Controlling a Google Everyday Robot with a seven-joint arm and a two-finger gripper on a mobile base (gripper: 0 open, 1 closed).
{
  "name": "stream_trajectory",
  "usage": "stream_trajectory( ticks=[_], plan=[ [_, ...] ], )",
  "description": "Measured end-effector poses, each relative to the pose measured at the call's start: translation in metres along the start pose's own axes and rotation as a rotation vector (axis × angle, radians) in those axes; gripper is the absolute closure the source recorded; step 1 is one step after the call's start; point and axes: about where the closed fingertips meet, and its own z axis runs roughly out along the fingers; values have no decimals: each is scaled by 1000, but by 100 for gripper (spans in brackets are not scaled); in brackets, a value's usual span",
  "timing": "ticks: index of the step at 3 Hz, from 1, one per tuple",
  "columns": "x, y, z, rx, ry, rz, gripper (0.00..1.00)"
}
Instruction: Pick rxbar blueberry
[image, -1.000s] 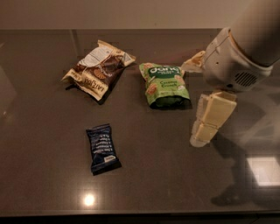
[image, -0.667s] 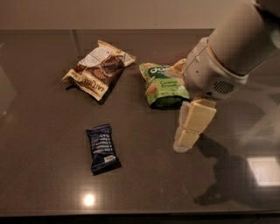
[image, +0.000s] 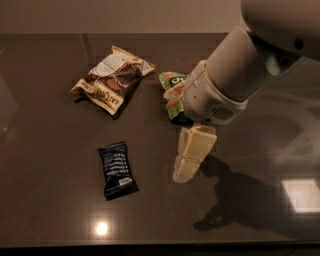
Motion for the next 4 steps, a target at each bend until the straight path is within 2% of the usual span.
stream_trajectory(
  ticks=[3, 4],
  plan=[
    [-53, 9, 64, -40, -111, -62, 0],
    [-53, 10, 64, -40, -111, -63, 0]
  ],
)
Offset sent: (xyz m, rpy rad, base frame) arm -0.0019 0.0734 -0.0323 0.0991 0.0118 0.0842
